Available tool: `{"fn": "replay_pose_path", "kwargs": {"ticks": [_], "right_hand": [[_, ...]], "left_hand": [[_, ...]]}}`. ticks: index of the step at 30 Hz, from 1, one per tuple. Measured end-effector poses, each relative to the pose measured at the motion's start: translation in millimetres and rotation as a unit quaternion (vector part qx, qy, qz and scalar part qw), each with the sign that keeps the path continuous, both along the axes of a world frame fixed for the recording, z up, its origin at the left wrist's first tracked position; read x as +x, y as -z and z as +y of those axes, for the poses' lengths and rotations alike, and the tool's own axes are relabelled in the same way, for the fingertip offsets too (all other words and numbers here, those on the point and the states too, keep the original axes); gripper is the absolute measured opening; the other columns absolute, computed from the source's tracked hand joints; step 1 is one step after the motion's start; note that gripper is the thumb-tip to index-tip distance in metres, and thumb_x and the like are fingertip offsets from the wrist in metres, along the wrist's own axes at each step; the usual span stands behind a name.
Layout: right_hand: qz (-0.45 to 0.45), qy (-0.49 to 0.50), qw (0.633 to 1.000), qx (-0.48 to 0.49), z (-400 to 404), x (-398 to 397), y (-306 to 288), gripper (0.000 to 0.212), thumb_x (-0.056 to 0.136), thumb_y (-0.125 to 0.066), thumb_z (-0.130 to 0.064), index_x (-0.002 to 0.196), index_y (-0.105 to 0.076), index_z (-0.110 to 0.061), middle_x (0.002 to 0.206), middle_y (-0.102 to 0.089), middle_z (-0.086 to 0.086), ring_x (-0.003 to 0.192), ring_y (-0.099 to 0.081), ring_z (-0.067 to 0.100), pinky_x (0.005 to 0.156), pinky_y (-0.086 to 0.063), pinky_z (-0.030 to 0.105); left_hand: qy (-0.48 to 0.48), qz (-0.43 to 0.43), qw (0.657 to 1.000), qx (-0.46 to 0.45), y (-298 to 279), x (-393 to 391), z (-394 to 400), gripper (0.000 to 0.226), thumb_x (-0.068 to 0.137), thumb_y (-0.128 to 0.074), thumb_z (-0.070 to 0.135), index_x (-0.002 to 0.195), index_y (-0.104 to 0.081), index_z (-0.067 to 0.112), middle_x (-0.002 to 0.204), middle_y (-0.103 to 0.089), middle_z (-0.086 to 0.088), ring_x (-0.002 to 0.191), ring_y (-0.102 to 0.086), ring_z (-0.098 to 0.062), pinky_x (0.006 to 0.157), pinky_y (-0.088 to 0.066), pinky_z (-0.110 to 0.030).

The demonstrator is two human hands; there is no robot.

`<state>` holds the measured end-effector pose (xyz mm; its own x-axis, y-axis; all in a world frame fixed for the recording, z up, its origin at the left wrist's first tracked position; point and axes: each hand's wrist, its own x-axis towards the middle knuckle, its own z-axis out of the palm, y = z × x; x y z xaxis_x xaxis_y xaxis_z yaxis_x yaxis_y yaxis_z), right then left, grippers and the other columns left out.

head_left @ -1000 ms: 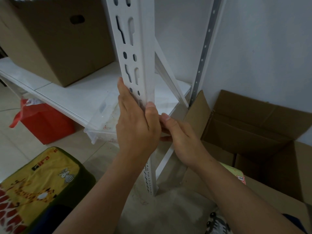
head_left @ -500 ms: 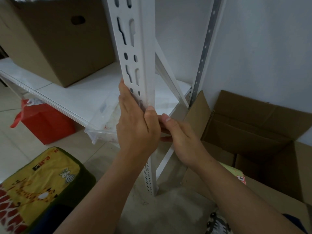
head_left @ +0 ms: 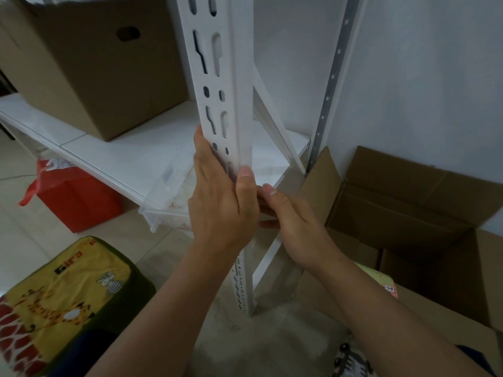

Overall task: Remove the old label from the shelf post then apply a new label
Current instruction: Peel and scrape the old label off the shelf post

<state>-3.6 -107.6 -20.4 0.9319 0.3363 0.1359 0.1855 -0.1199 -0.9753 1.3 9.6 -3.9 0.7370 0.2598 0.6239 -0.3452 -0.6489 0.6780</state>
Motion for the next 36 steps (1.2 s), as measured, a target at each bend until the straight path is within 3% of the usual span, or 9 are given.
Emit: {"fn": "replay_pose_path", "kwargs": {"ticks": [3,6,11,15,18,22,28,33,36], "right_hand": [[0.000,-0.003,1.000,0.002,0,0,-1,0.044,0.093,-0.029,-0.050,0.111,-0.065,-0.035,0.112,-0.068,-0.018,0.106,-0.060,-0.004,0.086,-0.051,0.018],[-0.001,0.000,1.000,0.000,0,0,0,0.047,0.093,-0.029,-0.050,0.114,-0.067,-0.030,0.112,-0.068,-0.015,0.107,-0.060,-0.002,0.088,-0.051,0.022],[0.001,0.000,1.000,-0.003,0,0,2,0.052,0.094,-0.029,-0.051,0.117,-0.067,-0.023,0.114,-0.069,-0.009,0.110,-0.061,0.005,0.095,-0.051,0.036],[0.000,0.001,1.000,-0.004,0,0,1,0.052,0.093,-0.029,-0.051,0.116,-0.067,-0.023,0.114,-0.069,-0.009,0.109,-0.061,0.005,0.095,-0.051,0.036],[-0.004,0.005,1.000,-0.003,0,0,1,0.053,0.093,-0.030,-0.054,0.116,-0.067,-0.024,0.112,-0.069,-0.009,0.108,-0.062,0.005,0.093,-0.052,0.035],[-0.005,0.008,1.000,0.000,0,-1,1,0.055,0.091,-0.029,-0.057,0.112,-0.068,-0.025,0.110,-0.070,-0.009,0.106,-0.062,0.007,0.092,-0.052,0.035],[0.010,0.007,1.000,0.008,0,0,0,0.056,0.093,-0.024,-0.054,0.118,-0.066,-0.028,0.115,-0.069,-0.010,0.111,-0.060,0.003,0.093,-0.050,0.031],[0.015,-0.002,1.000,0.019,1,-2,0,0.060,0.092,-0.020,-0.055,0.124,-0.062,-0.026,0.117,-0.068,-0.008,0.111,-0.060,0.004,0.094,-0.049,0.031],[0.010,-0.002,1.000,0.012,0,-1,0,0.058,0.093,-0.022,-0.053,0.123,-0.064,-0.026,0.116,-0.068,-0.009,0.111,-0.060,0.003,0.094,-0.049,0.030]], "left_hand": [[-0.009,0.005,1.000,0.007,0,0,-1,0.071,0.090,-0.037,0.026,0.152,-0.007,0.009,0.141,-0.037,-0.005,0.085,-0.050,-0.002,0.061,-0.042,-0.012],[-0.021,0.003,1.000,0.018,0,-2,-2,0.075,0.088,-0.036,0.027,0.153,-0.003,0.009,0.144,-0.032,-0.004,0.085,-0.051,-0.010,0.059,-0.040,-0.014],[-0.031,0.003,0.999,0.025,2,-1,-3,0.076,0.090,-0.039,0.024,0.153,0.000,0.007,0.146,-0.027,0.000,0.089,-0.038,0.004,0.061,-0.039,-0.011],[-0.045,0.006,0.999,0.025,1,0,-6,0.074,0.093,-0.038,0.026,0.153,0.001,0.006,0.147,-0.028,-0.006,0.092,-0.032,0.009,0.063,-0.035,-0.008],[-0.059,0.008,0.998,0.027,2,0,-8,0.075,0.091,-0.032,0.032,0.153,0.001,0.005,0.134,-0.026,0.006,0.084,-0.034,0.004,0.059,-0.034,-0.010],[-0.061,0.013,0.998,0.031,3,-1,-8,0.078,0.089,-0.030,0.035,0.153,0.004,0.005,0.132,-0.033,0.001,0.077,-0.047,-0.011,0.053,-0.039,-0.019],[-0.072,0.015,0.997,0.026,1,-1,-9,0.076,0.092,-0.035,0.031,0.153,0.005,0.009,0.129,-0.030,0.006,0.078,-0.050,-0.012,0.057,-0.049,-0.030],[-0.070,0.025,0.997,0.028,1,-1,-11,0.080,0.088,-0.031,0.036,0.152,0.006,0.007,0.130,-0.037,-0.003,0.073,-0.051,-0.014,0.052,-0.046,-0.025],[-0.051,0.020,0.998,0.025,3,-1,-7,0.079,0.091,-0.036,0.032,0.152,0.006,0.006,0.135,-0.033,-0.001,0.084,-0.043,0.000,0.060,-0.042,-0.012]]}}
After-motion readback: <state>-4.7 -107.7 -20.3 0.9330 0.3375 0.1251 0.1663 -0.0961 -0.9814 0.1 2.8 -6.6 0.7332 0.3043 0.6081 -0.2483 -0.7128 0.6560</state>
